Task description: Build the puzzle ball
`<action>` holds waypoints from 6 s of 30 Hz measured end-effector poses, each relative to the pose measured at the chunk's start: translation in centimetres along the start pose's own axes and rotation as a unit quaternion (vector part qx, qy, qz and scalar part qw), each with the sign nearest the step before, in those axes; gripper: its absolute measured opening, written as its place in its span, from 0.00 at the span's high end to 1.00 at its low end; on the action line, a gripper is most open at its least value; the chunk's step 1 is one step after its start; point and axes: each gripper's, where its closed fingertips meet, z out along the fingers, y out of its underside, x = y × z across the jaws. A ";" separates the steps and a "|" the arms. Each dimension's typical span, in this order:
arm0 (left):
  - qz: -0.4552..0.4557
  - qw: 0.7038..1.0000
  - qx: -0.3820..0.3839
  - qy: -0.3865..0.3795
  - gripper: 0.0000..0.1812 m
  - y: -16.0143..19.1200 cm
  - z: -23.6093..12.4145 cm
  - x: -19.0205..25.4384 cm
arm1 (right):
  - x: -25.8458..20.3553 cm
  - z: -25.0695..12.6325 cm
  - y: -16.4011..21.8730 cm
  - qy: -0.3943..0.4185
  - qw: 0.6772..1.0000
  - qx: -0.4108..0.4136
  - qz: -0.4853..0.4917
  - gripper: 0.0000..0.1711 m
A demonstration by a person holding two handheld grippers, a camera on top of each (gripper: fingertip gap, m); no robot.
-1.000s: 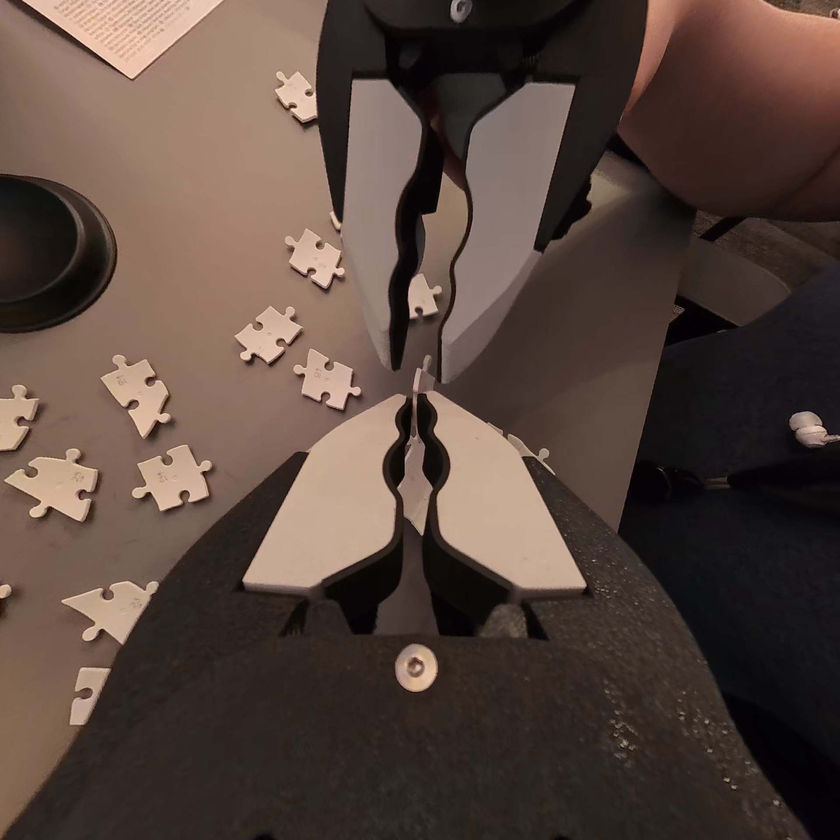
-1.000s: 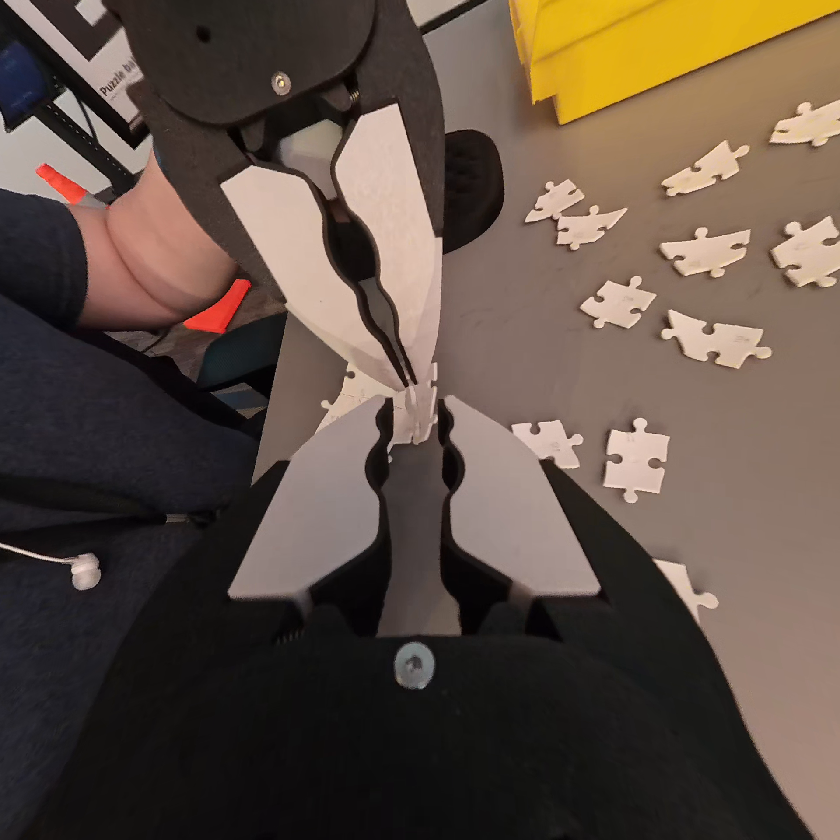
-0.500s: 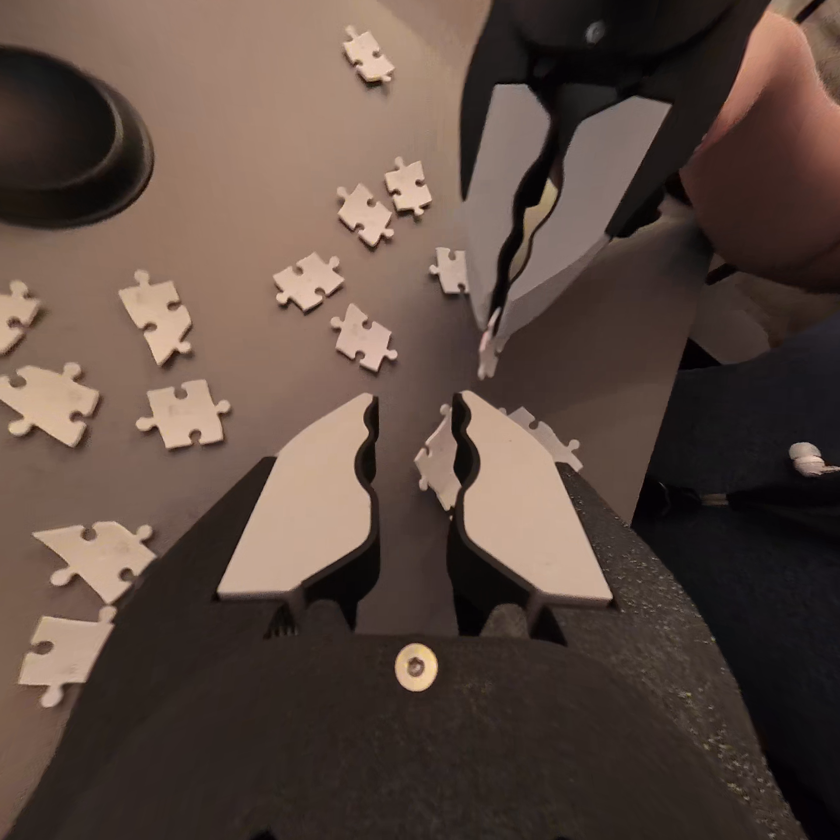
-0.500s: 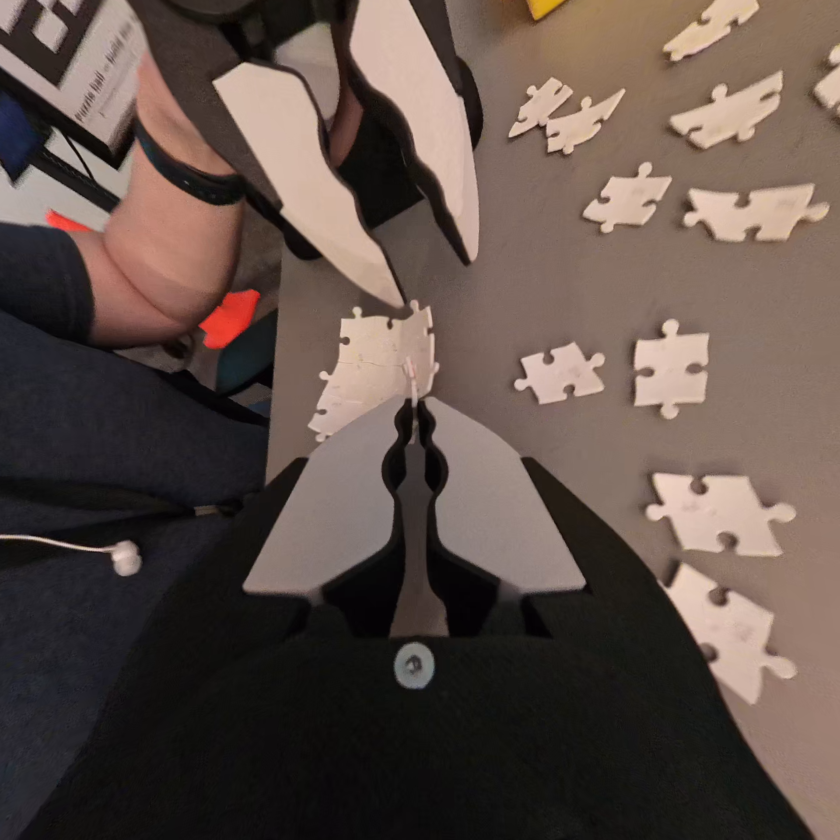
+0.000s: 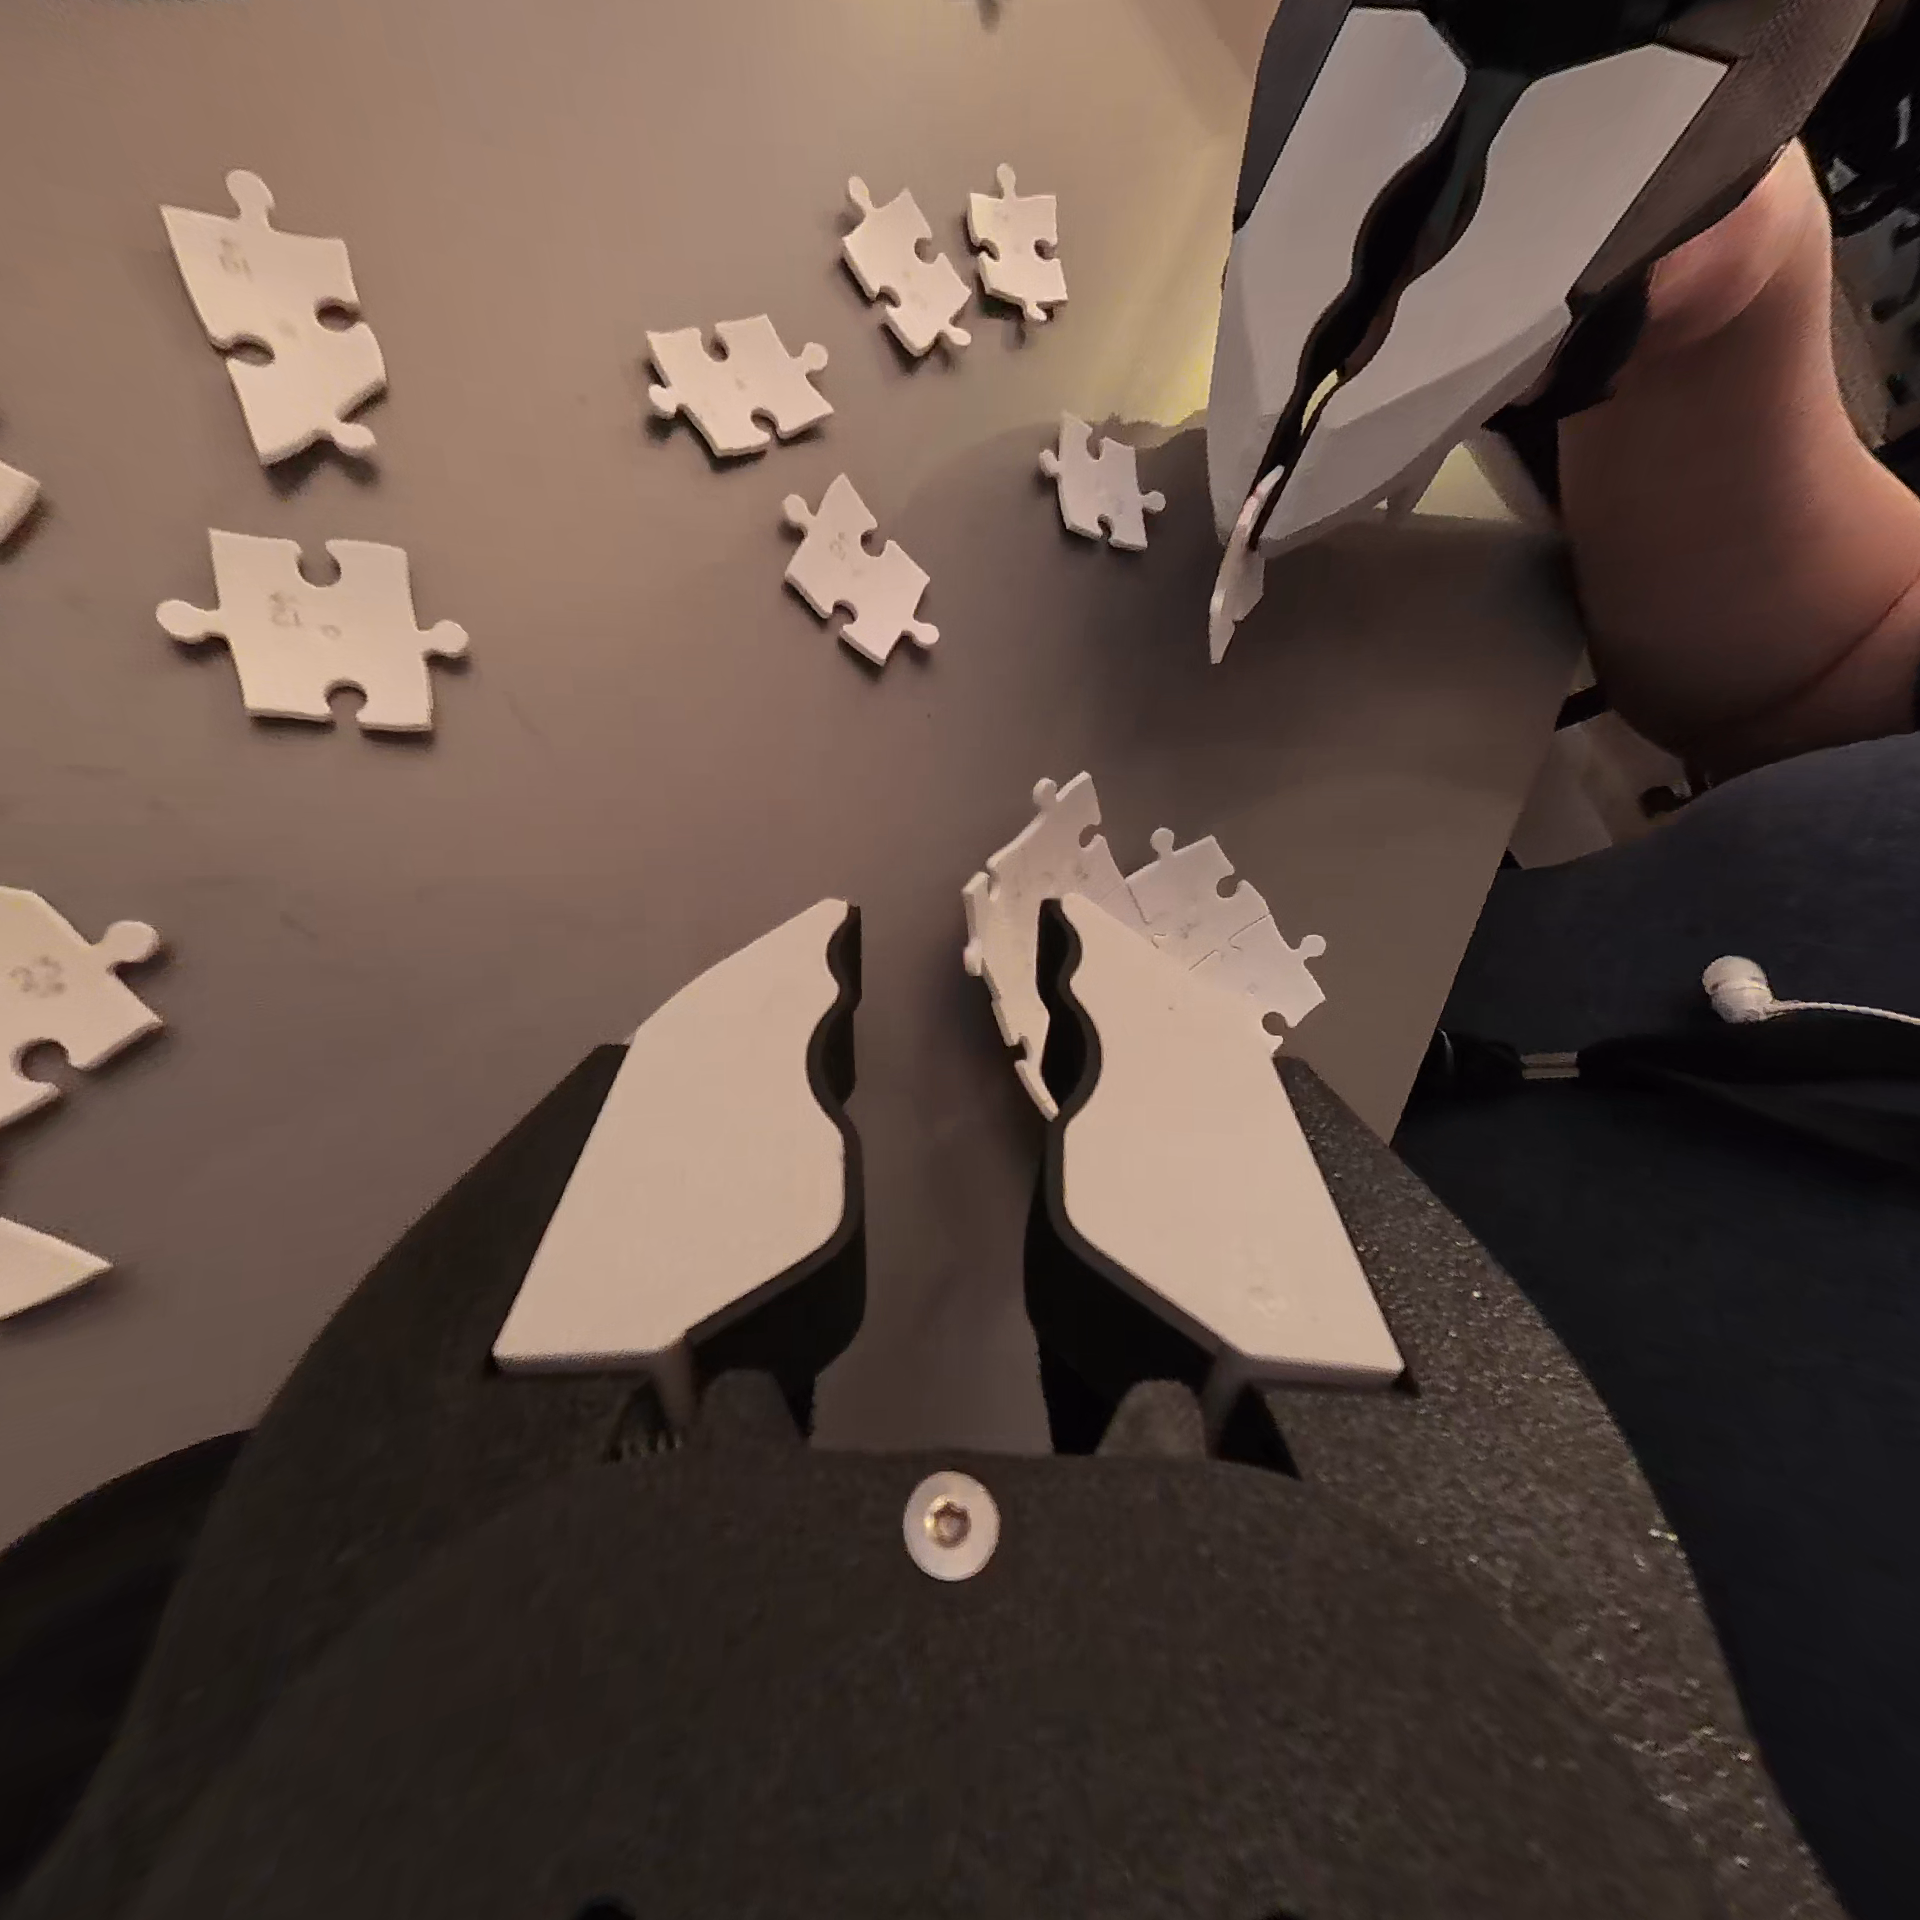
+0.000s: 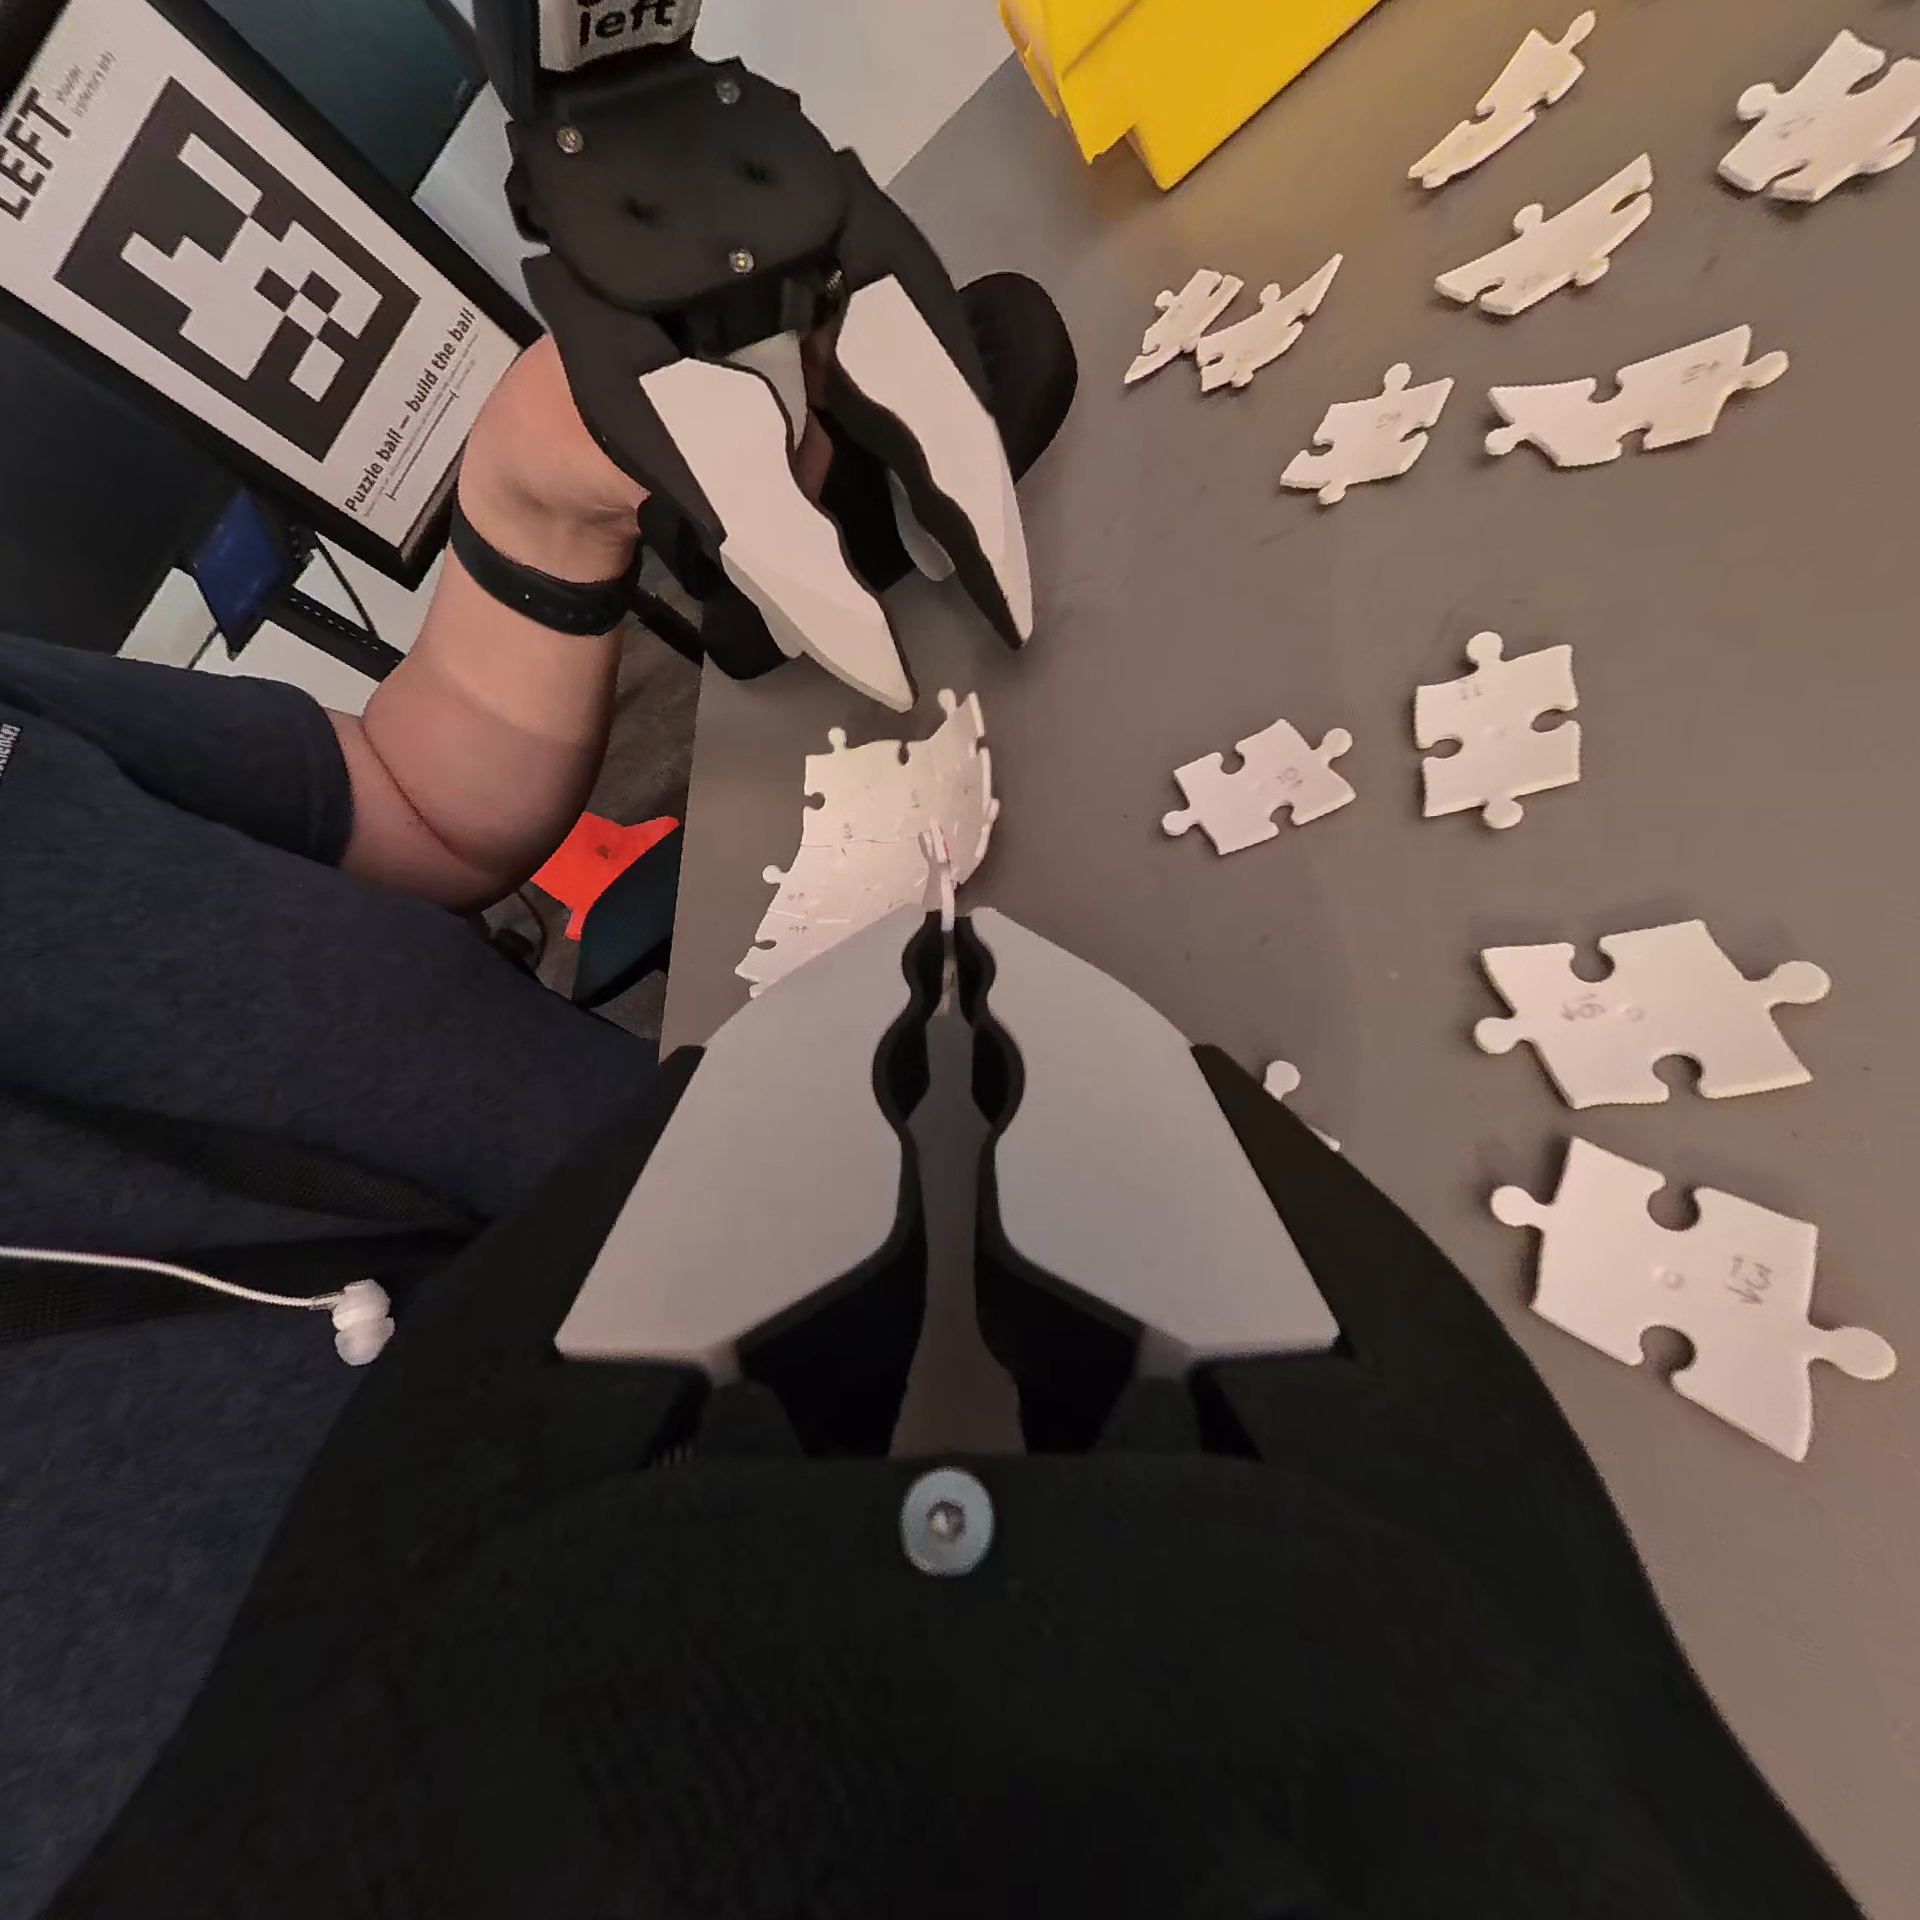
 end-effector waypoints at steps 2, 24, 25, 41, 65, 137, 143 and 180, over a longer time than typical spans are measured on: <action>-0.004 1.000 0.001 0.000 0.83 0.1 0.0 0.1 | 0.1 0.0 0.1 0.001 1.000 0.000 0.002 0.98; -0.021 0.999 0.037 -0.022 0.83 0.8 -0.9 0.8 | 0.7 -0.1 0.6 0.007 0.999 -0.004 0.041 0.98; -0.018 0.998 0.042 -0.032 0.83 0.8 -1.1 0.8 | 0.7 -0.1 0.6 0.005 0.999 -0.002 0.045 0.98; 0.080 0.974 0.025 -0.208 0.87 -0.4 -1.2 2.4 | -0.9 3.5 1.3 -0.011 0.987 -0.034 0.159 0.98; 0.063 0.974 -0.053 -0.210 0.98 1.3 3.1 2.6 | -0.1 4.3 2.8 0.062 0.982 -0.032 0.173 0.99; 0.044 0.978 -0.083 -0.187 0.99 -0.3 4.5 3.1 | 0.4 4.3 3.6 0.103 0.983 -0.138 -0.063 0.99; 0.031 0.983 -0.063 -0.168 0.99 -0.9 3.5 3.5 | 0.5 4.4 3.7 0.099 0.983 -0.151 -0.031 0.99; -0.048 0.989 0.057 -0.124 0.99 -0.8 -3.1 3.7 | -0.2 5.4 3.3 0.151 0.948 -0.270 -0.074 0.99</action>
